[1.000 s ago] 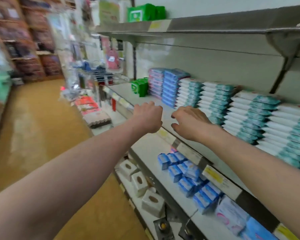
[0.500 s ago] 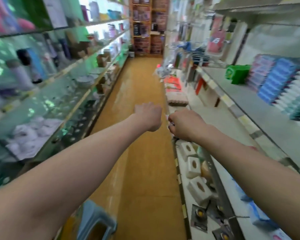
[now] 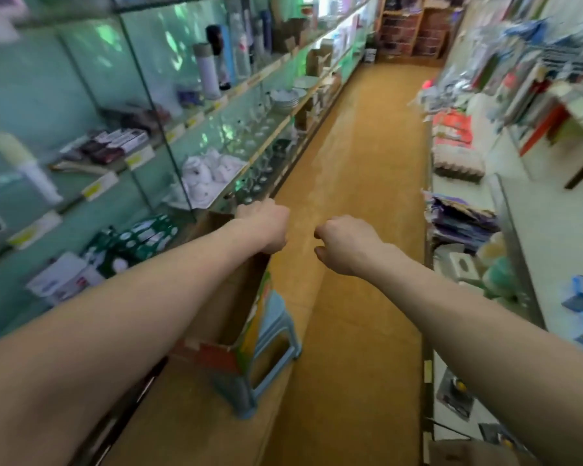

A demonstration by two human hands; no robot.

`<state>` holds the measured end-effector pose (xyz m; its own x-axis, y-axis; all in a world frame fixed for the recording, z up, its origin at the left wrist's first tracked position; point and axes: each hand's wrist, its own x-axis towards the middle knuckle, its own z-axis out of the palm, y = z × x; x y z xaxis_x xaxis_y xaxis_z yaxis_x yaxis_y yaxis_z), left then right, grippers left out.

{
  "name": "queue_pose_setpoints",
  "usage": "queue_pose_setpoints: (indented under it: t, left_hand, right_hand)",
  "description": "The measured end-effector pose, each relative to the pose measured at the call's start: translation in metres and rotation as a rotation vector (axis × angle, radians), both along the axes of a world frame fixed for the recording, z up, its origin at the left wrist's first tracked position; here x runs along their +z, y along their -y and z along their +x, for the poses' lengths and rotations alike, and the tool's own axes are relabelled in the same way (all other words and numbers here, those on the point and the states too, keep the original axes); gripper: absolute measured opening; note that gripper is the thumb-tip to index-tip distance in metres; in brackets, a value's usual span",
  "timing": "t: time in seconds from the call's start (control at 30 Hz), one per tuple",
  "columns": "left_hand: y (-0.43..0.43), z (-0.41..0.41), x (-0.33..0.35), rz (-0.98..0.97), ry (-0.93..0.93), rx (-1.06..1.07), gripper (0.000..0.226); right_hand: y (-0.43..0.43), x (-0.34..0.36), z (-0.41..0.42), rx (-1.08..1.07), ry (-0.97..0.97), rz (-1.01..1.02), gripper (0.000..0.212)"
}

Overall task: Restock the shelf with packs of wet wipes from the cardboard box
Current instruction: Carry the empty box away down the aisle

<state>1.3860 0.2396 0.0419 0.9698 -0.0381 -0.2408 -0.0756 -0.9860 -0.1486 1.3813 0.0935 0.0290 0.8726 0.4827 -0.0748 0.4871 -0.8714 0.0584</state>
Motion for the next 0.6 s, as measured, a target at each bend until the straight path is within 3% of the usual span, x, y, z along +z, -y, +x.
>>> queue_pose_setpoints:
  t: [0.6]
  left_hand:
    - [-0.203, -0.103, -0.148, -0.04, -0.24, 0.33, 0.047]
  right_hand:
    - [-0.198, -0.147, -0.071, 0.211, -0.285, -0.048, 0.02]
